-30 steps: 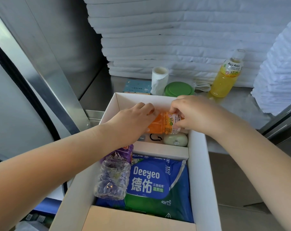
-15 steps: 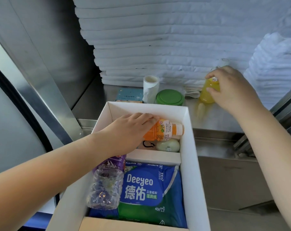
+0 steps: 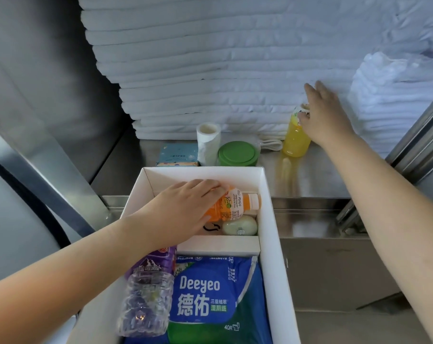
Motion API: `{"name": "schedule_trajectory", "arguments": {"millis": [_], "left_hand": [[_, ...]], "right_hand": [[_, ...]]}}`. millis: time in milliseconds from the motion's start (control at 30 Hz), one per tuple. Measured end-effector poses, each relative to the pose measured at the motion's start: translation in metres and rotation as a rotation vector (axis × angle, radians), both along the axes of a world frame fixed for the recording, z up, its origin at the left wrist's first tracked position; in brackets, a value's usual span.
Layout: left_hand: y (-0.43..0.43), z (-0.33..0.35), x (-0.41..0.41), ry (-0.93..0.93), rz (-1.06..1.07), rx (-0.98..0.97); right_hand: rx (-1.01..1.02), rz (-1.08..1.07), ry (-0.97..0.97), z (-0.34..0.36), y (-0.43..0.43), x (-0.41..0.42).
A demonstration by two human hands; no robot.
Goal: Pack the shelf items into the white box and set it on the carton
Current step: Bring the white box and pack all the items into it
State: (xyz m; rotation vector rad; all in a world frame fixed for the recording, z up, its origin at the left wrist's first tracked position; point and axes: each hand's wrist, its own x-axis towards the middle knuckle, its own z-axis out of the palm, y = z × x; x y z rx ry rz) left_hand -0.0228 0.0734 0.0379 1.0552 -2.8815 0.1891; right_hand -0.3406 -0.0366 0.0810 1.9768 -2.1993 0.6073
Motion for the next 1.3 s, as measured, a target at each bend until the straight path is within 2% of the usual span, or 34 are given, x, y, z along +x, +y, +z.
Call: {"name": "schedule_trajectory", "arguments": {"millis": [333, 533, 633, 933, 1167, 1300], "left_hand": [[-0.001, 0.000, 0.003, 0.051, 0.038, 0.067], [0.000, 0.000, 0.005, 0.067, 0.051, 0.065], [0.001, 0.000, 0.004, 0.076, 0.052, 0.078], [0.005, 0.011, 0.003, 0.186, 0.087, 0.067], [0.019, 0.022, 0.007, 0.338, 0.174, 0.136], [0.014, 0.014, 0.012, 0.118, 0.221, 0.130]], "right_hand": [[-0.185, 0.065, 0.105, -0.002, 0.012, 0.011], [-0.317, 0.084, -0.015, 0.023, 0.037, 0.014], [-0.383, 0.161, -0.133, 0.043, 0.057, 0.024], [-0.526, 0.384, -0.301, 0.077, 0.121, 0.071], [-0.365, 0.511, -0.318, 0.065, 0.145, 0.103], [-0.282, 0.542, -0.305, 0.049, 0.149, 0.111]]}}
